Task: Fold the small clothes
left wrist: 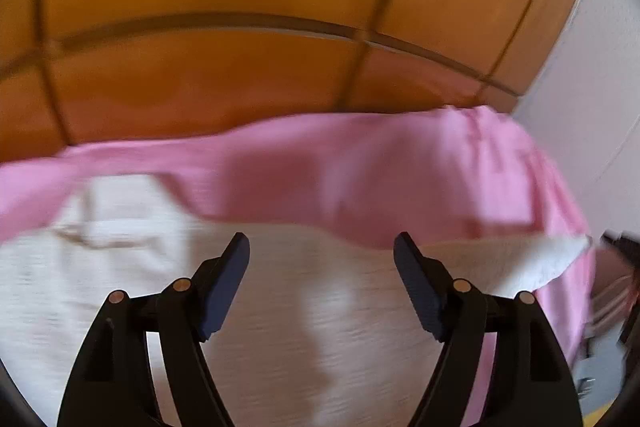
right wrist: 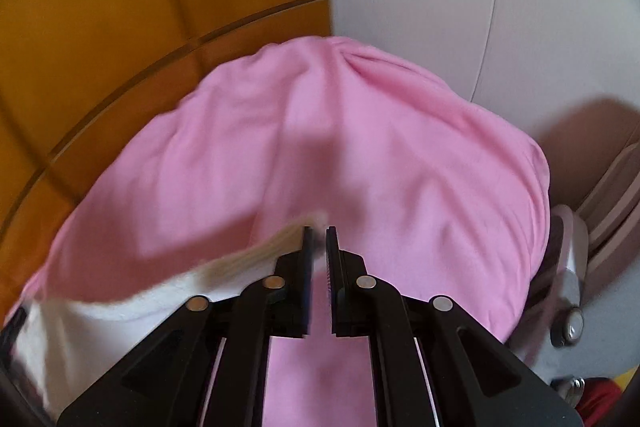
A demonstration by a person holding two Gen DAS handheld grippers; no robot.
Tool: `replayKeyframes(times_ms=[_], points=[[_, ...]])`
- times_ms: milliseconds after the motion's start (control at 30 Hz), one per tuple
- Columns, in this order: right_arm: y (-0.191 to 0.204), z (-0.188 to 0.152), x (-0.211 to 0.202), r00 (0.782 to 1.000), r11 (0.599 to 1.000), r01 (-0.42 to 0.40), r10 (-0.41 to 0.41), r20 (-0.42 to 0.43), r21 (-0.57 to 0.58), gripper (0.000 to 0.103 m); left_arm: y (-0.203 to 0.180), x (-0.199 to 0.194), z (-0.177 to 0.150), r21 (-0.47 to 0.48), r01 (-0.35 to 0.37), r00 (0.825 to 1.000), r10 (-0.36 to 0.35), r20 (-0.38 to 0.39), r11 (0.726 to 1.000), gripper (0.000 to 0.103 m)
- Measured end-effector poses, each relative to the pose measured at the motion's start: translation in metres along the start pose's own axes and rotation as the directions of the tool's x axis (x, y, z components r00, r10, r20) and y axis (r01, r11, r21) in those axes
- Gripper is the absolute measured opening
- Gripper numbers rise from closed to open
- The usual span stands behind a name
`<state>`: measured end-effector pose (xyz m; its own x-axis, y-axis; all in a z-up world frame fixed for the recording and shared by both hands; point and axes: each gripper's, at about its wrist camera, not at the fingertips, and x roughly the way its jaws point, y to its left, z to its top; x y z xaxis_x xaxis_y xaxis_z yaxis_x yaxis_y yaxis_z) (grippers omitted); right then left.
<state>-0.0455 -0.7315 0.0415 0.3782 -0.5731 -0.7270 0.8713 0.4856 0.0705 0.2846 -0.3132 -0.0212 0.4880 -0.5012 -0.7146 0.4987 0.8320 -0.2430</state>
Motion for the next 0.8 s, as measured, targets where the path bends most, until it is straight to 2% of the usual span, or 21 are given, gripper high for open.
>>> replayKeyframes(times_ms=[67, 100, 133, 233, 267, 300, 333, 367, 400, 500, 533, 600, 633, 667, 700, 767, 800], points=[[-0.007, 0.005, 0.012, 0.999, 0.996, -0.015, 0.012, 0.032, 0.088, 0.052, 0.016, -0.008, -0.011, 0.001, -0.031, 1.000, 0.031, 0.000, 1.000, 0.074], [-0.013, 0.000, 0.015, 0.999, 0.989, -0.016, 0.008, 0.049, 0.148, 0.056, 0.023, -0.011, -0.018, -0.005, -0.049, 0.999, 0.049, -0.003, 0.999, 0.074], [-0.016, -0.005, 0.017, 0.999, 0.984, -0.033, 0.026, 0.046, 0.177, 0.056, 0.034, -0.017, -0.027, -0.012, -0.073, 0.997, 0.073, -0.008, 0.997, 0.074], [-0.016, -0.038, 0.029, 0.984, 0.958, -0.168, 0.176, -0.012, 0.233, 0.056, 0.067, -0.029, -0.053, -0.053, -0.103, 0.995, 0.101, -0.024, 0.993, 0.074], [-0.014, -0.051, 0.034, 0.972, 0.944, -0.220, 0.234, -0.031, 0.245, 0.056, 0.080, -0.034, -0.063, -0.077, -0.109, 0.994, 0.107, -0.038, 0.991, 0.074], [-0.010, -0.066, 0.044, 0.947, 0.920, -0.288, 0.315, -0.065, 0.268, 0.056, 0.091, -0.038, -0.074, -0.100, -0.117, 0.992, 0.112, -0.055, 0.988, 0.074], [-0.008, -0.074, 0.051, 0.933, 0.906, -0.312, 0.349, -0.086, 0.287, 0.056, 0.098, -0.041, -0.083, -0.118, -0.123, 0.991, 0.115, -0.066, 0.985, 0.074], [-0.003, -0.085, 0.060, 0.922, 0.894, -0.326, 0.372, -0.105, 0.306, 0.056, 0.103, -0.044, -0.091, -0.130, -0.131, 0.990, 0.123, -0.072, 0.983, 0.074], [0.002, -0.089, 0.066, 0.922, 0.895, -0.324, 0.371, -0.108, 0.306, 0.056, 0.110, -0.049, -0.099, -0.146, -0.144, 0.988, 0.134, -0.079, 0.979, 0.074], [0.013, -0.090, 0.086, 0.933, 0.894, -0.292, 0.344, -0.104, 0.340, 0.056, 0.127, -0.070, -0.125, -0.188, -0.175, 0.983, 0.162, -0.085, 0.966, 0.074], [0.016, -0.088, 0.092, 0.939, 0.895, -0.278, 0.330, -0.101, 0.348, 0.053, 0.132, -0.076, -0.132, -0.195, -0.181, 0.982, 0.167, -0.087, 0.964, 0.075], [0.020, -0.081, 0.103, 0.951, 0.904, -0.240, 0.292, -0.102, 0.353, 0.036, 0.137, -0.082, -0.144, -0.213, -0.189, 0.980, 0.173, -0.095, 0.959, 0.075], [0.025, -0.078, 0.106, 0.953, 0.914, -0.233, 0.283, -0.111, 0.331, 0.016, 0.140, -0.085, -0.150, -0.215, -0.202, 0.978, 0.185, -0.099, 0.955, 0.075], [0.030, -0.074, 0.104, 0.958, 0.930, -0.214, 0.260, -0.122, 0.300, 0.006, 0.141, -0.086, -0.152, -0.215, -0.210, 0.976, 0.192, -0.104, 0.954, 0.075], [0.034, -0.069, 0.097, 0.968, 0.948, -0.193, 0.227, -0.109, 0.253, 0.006, 0.144, -0.090, -0.156, -0.220, -0.209, 0.976, 0.190, -0.106, 0.953, 0.075], [0.033, -0.060, 0.067, 0.979, 0.960, -0.191, 0.201, -0.027, 0.203, 0.005, 0.147, -0.096, -0.159, -0.237, -0.214, 0.976, 0.195, -0.099, 0.948, 0.075], [0.030, -0.058, 0.059, 0.986, 0.968, -0.165, 0.169, -0.006, 0.187, 0.004, 0.149, -0.097, -0.160, -0.239, -0.228, 0.973, 0.209, -0.101, 0.944, 0.076]])
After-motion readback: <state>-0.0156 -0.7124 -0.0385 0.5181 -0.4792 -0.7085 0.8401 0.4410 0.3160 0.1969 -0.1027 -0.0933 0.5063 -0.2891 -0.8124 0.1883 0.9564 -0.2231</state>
